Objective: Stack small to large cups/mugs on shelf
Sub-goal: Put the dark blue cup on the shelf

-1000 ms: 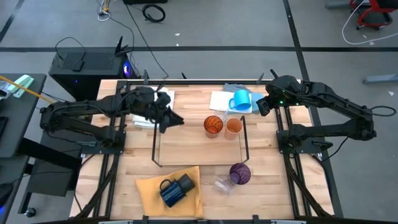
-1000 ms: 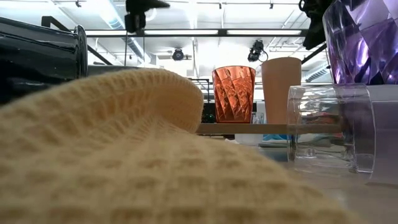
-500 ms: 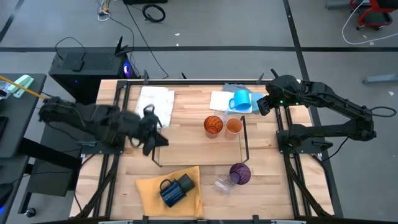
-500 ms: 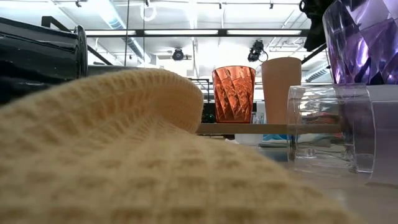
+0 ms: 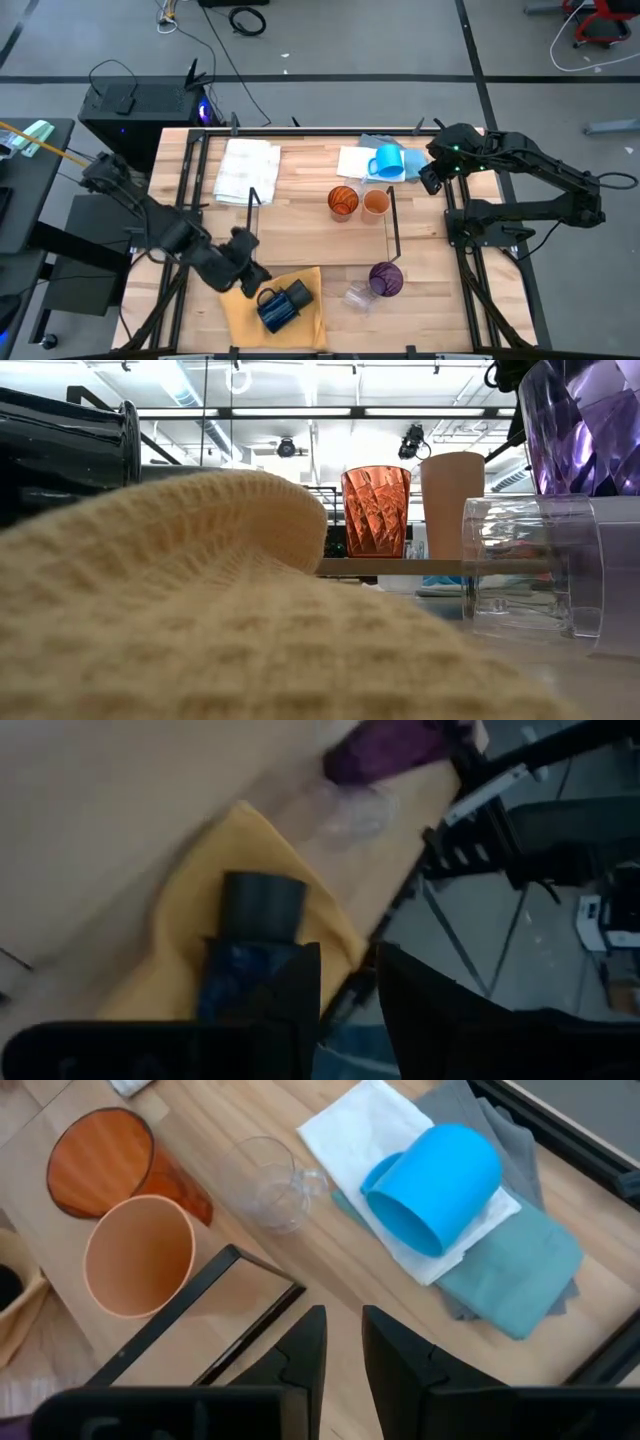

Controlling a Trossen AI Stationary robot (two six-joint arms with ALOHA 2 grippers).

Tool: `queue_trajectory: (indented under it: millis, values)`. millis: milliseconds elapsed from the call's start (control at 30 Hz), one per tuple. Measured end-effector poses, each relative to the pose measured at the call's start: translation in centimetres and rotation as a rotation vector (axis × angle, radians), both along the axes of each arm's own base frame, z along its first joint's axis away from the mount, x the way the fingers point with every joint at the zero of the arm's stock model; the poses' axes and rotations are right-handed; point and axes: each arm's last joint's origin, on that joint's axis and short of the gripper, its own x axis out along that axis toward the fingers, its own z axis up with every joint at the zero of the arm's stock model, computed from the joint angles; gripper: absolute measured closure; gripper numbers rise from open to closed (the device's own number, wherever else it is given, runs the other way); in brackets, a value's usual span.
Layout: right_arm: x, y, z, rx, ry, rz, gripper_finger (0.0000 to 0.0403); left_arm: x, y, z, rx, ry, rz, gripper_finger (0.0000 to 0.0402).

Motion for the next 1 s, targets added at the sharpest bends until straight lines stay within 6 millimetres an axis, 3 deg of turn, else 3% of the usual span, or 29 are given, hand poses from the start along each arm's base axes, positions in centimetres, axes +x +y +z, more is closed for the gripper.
queue_trajectory:
  millis: [133, 300, 400, 533, 700, 1000]
  values:
    - [-0.1, 0.1, 0.0, -0.001, -0.004, 0.018, 0.0328, 0.3, -1.7, 1.9, -0.008, 0.025, -0.023, 0.0298]
    - [-0.2, 0.1, 0.1, -0.004, -0.010, 0.022, 0.0328, 0.1, -3.4, 3.1, 0.061, 0.235, 0.004, 0.0312]
    - [-0.2, 0.1, 0.1, -0.006, -0.013, 0.023, 0.0328, 0.4, -4.4, 3.2, 0.063, 0.350, 0.031, 0.0318]
    - [-0.2, 0.1, 0.1, -0.008, -0.015, 0.025, 0.0328, 1.1, -5.4, 1.8, 0.041, 0.483, 0.072, 0.0309]
    - [-0.2, 0.1, 0.1, -0.012, -0.013, 0.031, 0.0328, 2.5, -6.4, -0.4, 0.034, 0.595, 0.072, 0.0261]
    - [-0.1, 0.1, 0.2, -0.008, -0.024, 0.037, 0.0328, 5.5, -5.3, -2.3, 0.087, 0.628, 0.036, 0.0155]
